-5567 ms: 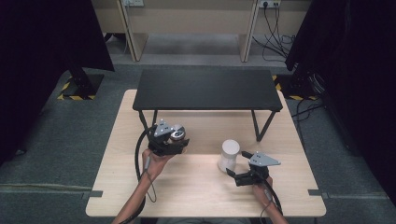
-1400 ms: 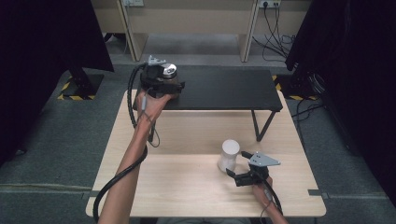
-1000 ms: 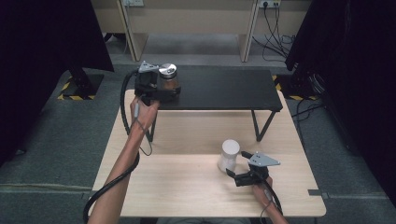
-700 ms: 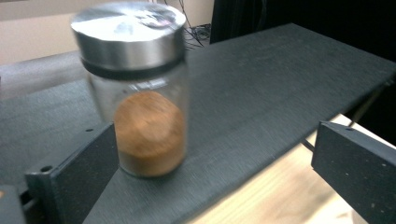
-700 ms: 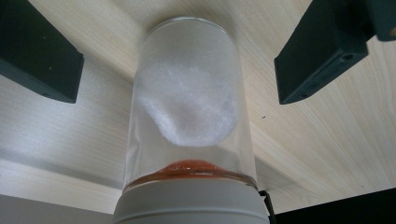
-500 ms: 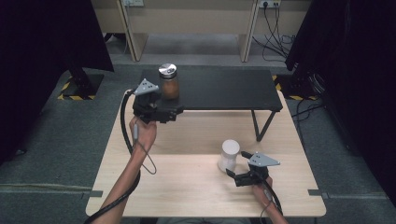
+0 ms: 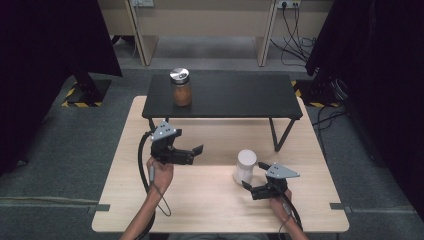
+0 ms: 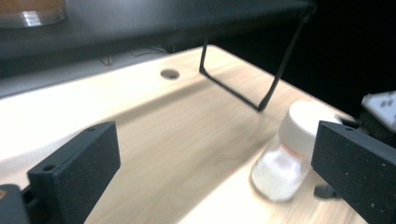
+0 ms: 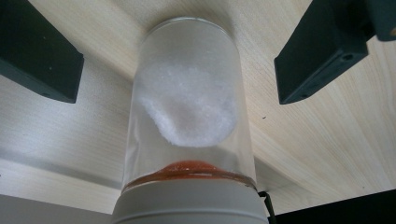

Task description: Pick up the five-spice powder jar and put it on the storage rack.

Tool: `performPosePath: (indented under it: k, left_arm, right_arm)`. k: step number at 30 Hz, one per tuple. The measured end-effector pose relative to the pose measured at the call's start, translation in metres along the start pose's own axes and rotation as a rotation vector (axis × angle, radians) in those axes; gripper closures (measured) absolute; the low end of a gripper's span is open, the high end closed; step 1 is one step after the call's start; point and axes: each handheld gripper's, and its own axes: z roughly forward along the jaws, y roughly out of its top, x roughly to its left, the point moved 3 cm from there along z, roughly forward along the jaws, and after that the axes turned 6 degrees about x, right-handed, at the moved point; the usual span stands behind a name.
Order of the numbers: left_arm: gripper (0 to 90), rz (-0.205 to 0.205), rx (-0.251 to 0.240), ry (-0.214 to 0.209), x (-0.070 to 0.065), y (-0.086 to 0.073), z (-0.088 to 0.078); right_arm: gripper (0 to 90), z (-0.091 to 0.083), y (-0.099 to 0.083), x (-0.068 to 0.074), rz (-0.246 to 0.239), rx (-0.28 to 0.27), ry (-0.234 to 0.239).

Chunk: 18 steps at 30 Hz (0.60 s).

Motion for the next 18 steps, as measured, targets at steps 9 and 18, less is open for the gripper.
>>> performPosePath:
  k: [9,18]
  left_arm:
    - [0.6,-0.026,0.010,-0.033,0.012,-0.046,0.014]
    - [0.8,-0.017,0.065,-0.017,0.023,-0.075,0.030]
  right_arm:
    - [1.3,0.000,0.000,0.000,0.000,0.001,-0.001]
    - [1.3,0.000,0.000,0.000,0.000,0.000,0.001]
